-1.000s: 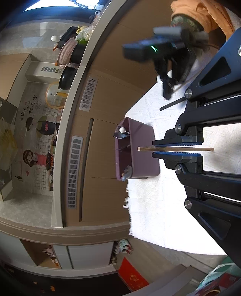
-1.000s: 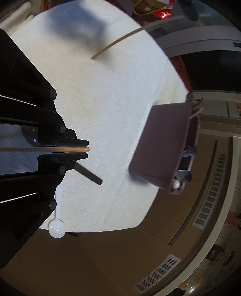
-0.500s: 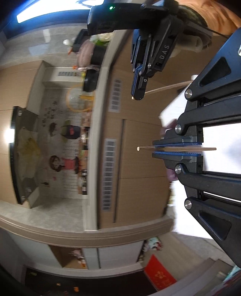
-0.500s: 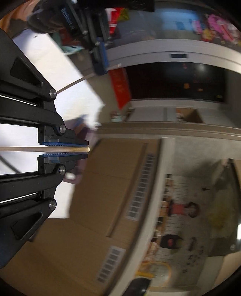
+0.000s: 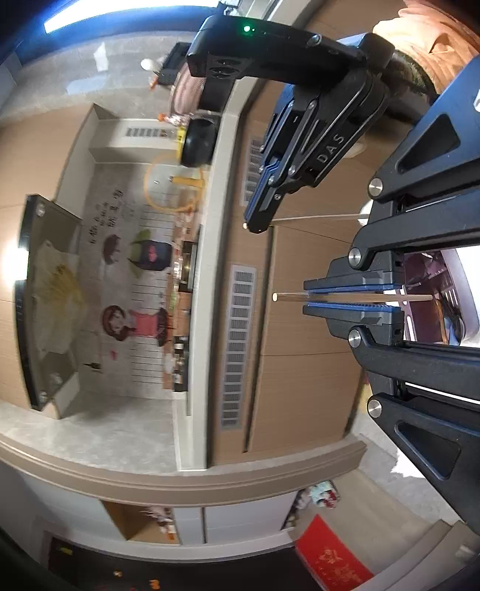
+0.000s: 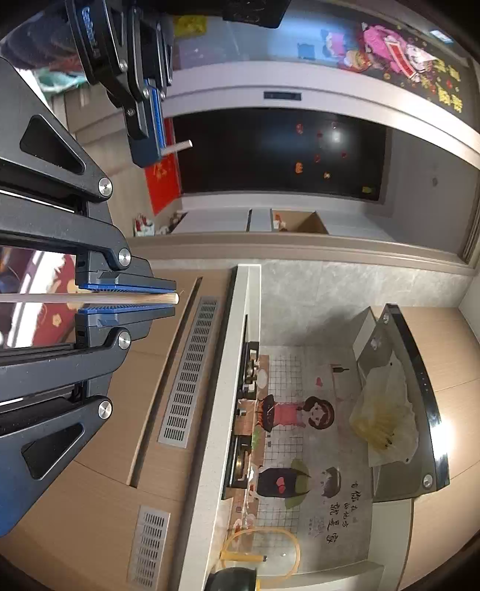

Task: Organize utensils
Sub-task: 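Carry both chopsticks over the purple caddy, lower them in and open both grippers, then move the left gripper to the dark spoon while the right reaches the white spoon, then grasp the dark spoon handle with the left gripper while the right grasps the white spoon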

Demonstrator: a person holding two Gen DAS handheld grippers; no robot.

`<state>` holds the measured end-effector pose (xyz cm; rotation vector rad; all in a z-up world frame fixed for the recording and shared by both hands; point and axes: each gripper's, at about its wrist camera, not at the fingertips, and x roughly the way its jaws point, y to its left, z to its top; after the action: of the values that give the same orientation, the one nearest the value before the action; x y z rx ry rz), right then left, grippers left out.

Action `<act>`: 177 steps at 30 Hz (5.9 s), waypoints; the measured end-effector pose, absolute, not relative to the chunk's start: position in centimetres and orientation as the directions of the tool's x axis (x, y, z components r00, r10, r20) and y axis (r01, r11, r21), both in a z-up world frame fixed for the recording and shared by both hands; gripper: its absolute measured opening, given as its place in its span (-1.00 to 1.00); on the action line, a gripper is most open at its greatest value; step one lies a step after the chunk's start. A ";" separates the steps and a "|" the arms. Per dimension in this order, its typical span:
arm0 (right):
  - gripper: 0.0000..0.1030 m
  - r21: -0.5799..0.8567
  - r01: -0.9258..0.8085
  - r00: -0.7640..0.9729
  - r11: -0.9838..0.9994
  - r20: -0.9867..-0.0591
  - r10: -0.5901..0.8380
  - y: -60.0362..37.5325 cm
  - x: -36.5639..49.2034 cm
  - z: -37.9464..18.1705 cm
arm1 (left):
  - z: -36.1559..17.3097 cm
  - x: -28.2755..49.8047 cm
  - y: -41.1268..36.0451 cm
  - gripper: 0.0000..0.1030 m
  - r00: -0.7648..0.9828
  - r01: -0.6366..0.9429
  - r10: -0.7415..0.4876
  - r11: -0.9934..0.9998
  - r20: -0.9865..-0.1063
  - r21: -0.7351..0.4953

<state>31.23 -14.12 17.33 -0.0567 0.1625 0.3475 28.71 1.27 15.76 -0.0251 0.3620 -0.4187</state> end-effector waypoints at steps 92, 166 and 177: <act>-0.40 -0.031 0.000 0.569 1.000 -0.822 -0.025 -26.3 22.1 -8.9 | -8.1 19.4 -12.1 0.01 0.242 0.609 -0.475 0.753 -0.846 -0.249; -0.33 0.051 -0.117 0.570 0.992 -0.814 0.110 -23.3 15.6 -7.7 | -10.5 26.5 -7.4 -0.20 0.365 0.400 -0.203 0.916 -0.909 -0.044; -0.32 0.053 -0.127 0.588 0.990 -0.800 0.118 -23.3 15.1 -7.4 | -9.7 28.2 -7.3 -0.71 0.360 0.415 -0.188 0.910 -0.914 -0.023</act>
<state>15.05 -23.27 -7.45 -0.0104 0.9311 0.1427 28.22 -7.34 -9.70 0.2265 1.1395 -0.3926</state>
